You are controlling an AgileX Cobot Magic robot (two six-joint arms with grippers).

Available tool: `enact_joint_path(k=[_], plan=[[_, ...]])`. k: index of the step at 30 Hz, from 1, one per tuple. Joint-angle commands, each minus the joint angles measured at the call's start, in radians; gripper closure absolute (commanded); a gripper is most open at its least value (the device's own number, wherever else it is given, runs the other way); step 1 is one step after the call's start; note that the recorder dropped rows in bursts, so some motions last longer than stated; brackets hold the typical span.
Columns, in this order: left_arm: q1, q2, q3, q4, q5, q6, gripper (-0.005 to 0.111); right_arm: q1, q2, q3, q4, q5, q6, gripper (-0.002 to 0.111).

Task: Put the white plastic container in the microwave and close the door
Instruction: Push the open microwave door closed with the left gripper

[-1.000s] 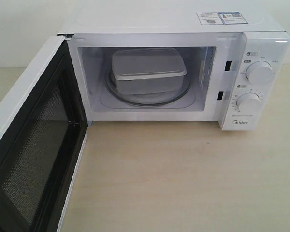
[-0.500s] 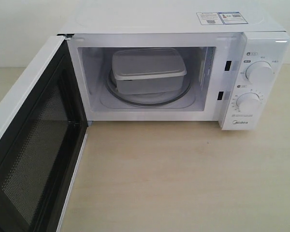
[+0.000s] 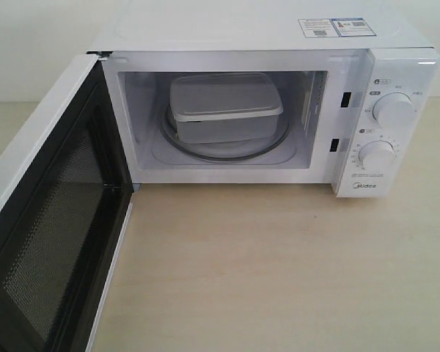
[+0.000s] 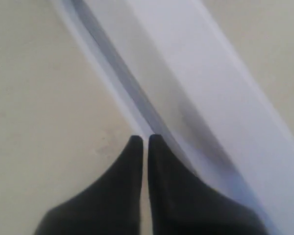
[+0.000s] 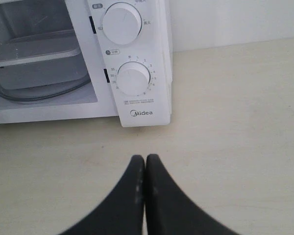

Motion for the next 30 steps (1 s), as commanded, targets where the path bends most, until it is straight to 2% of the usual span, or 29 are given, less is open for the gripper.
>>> enact_joint_path(k=[1,12,24,26,30], plan=[[-0.004,0.029,0.031,-0.130,-0.003,0.106,0.102,-0.002,-0.006,-0.001,0.005,-0.010,0.001,0.108],[-0.004,0.042,0.032,-0.514,0.001,0.295,0.102,-0.002,-0.006,-0.001,0.005,-0.010,0.001,0.108],[-0.009,0.078,0.032,-0.599,-0.072,0.405,0.102,-0.002,-0.006,-0.001,0.005,-0.010,0.001,0.108],[-0.036,0.108,0.032,-0.620,-0.089,0.430,0.102,-0.002,-0.006,-0.001,0.005,-0.010,0.001,0.108],[-0.142,0.175,0.032,-0.698,-0.178,0.506,0.102,-0.002,-0.006,-0.001,0.005,-0.010,0.001,0.108]])
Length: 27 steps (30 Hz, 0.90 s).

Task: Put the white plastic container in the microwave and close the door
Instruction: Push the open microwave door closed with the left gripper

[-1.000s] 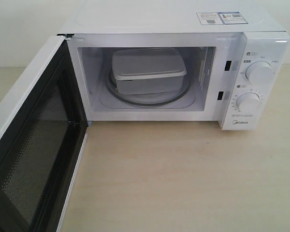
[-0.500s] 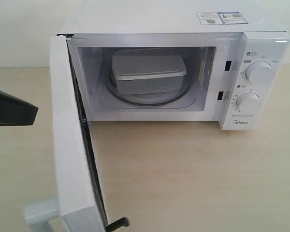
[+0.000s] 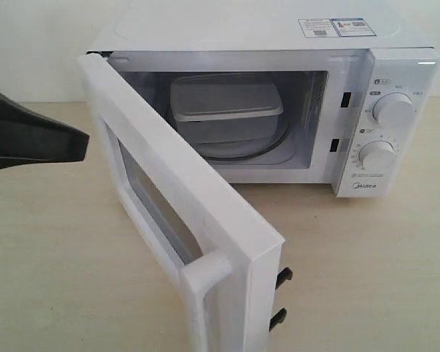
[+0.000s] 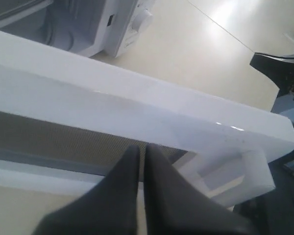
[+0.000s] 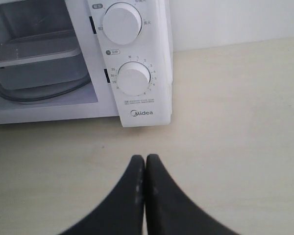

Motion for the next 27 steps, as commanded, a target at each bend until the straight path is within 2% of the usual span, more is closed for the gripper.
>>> enact_joint_path(k=[1,5,10,18,23,27], plan=[[-0.115,0.072,0.006,-0.103,-0.109,0.088,0.102,-0.002,-0.006,-0.001,0.001,-0.008,0.001,0.108],[-0.199,0.156,0.004,-0.118,-0.221,0.136,0.102,-0.002,-0.006,-0.001,0.001,-0.008,0.001,0.108],[-0.250,0.277,0.002,-0.199,-0.295,0.221,0.102,-0.002,-0.006,-0.001,0.001,-0.008,0.001,0.108],[-0.263,0.367,0.002,-0.471,-0.320,0.459,0.102,-0.002,-0.006,-0.001,0.001,-0.008,0.003,0.108],[-0.263,0.365,0.002,-0.483,-0.330,0.466,0.102,-0.002,-0.006,-0.001,0.001,-0.008,0.002,0.108],[-0.263,0.360,0.002,-0.482,-0.233,0.460,0.102,-0.002,-0.006,-0.001,0.001,-0.008,0.002,0.108]])
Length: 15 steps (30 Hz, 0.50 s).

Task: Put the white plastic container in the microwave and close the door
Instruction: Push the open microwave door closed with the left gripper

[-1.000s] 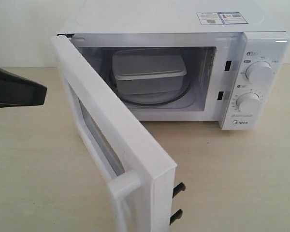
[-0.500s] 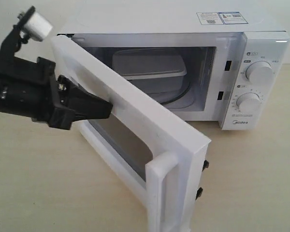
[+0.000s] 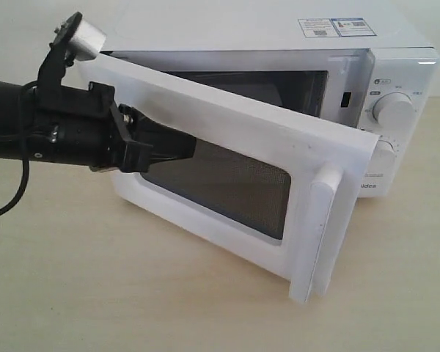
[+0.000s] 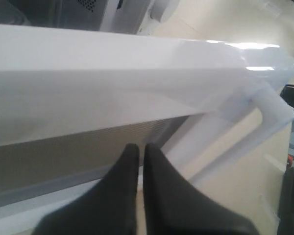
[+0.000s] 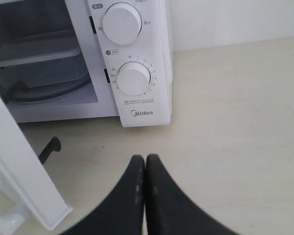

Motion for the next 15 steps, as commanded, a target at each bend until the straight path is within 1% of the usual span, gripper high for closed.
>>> enact_joint_path(k=[1,6,10,12,15], plan=[[-0.005,-0.009,0.002,-0.010,0.091,0.007,0.102,-0.002,-0.006,-0.001,0.001,-0.008,0.002,0.108],[-0.005,-0.055,0.002,-0.007,0.073,-0.007,0.102,-0.002,-0.006,-0.001,0.001,-0.008,0.001,0.108],[-0.005,-0.111,0.004,0.028,0.077,-0.076,0.102,-0.002,-0.006,-0.001,-0.008,-0.008,-0.024,0.108],[-0.005,-0.151,0.006,0.093,0.078,-0.142,0.102,-0.002,-0.006,-0.001,-0.003,-0.008,-0.024,0.108],[-0.005,-0.215,0.006,0.249,0.087,-0.268,0.102,-0.002,-0.006,-0.001,-0.001,-0.008,-0.024,0.108]])
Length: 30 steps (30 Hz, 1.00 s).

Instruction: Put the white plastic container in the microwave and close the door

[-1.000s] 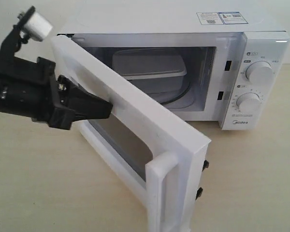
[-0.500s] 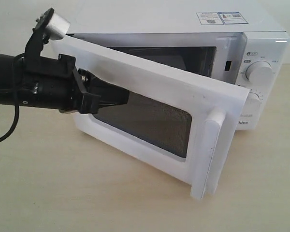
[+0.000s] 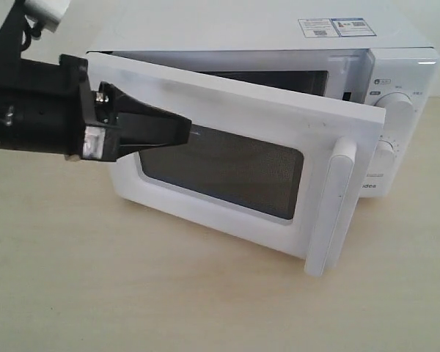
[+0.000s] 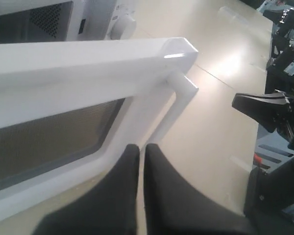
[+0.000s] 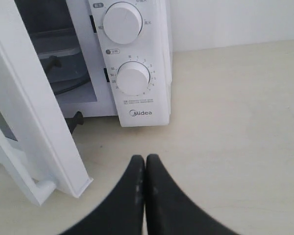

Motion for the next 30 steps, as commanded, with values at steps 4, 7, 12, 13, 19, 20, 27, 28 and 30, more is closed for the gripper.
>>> enact_joint_path(k=[4,7,12,13,19,20,27,28,30], plan=[[-0.005,-0.178,0.006,0.354,0.016,-0.329,0.102,-0.002,-0.006,-0.001,-0.002,-0.079,-0.008,0.108],[-0.005,-0.252,0.006,0.450,0.036,-0.436,0.102,-0.002,-0.006,-0.001,0.088,-0.215,0.054,0.108],[-0.005,-0.360,0.008,0.511,0.073,-0.527,0.102,-0.002,-0.006,-0.001,0.173,-0.425,0.095,0.108],[-0.005,-0.389,0.012,0.511,0.076,-0.536,0.102,-0.002,-0.006,-0.001,0.195,-0.472,0.121,0.108],[-0.005,-0.537,0.068,0.515,0.077,-0.595,0.102,-0.002,-0.006,-0.049,0.203,-0.582,0.275,0.108],[-0.005,-0.558,0.079,0.518,0.077,-0.602,0.102,-0.002,-0.006,-0.081,0.146,-0.547,0.272,0.108],[-0.005,-0.705,0.165,0.522,0.011,-0.604,0.102,-0.002,0.097,-0.616,0.026,0.033,0.083,0.108],[-0.005,-0.707,0.168,0.522,0.011,-0.604,0.102,-0.002,0.146,-0.723,0.155,0.169,-0.069,0.108],[-0.005,-0.707,0.168,0.522,0.004,-0.604,0.102,-0.002,0.265,-0.865,0.538,0.400,-0.388,0.108]])
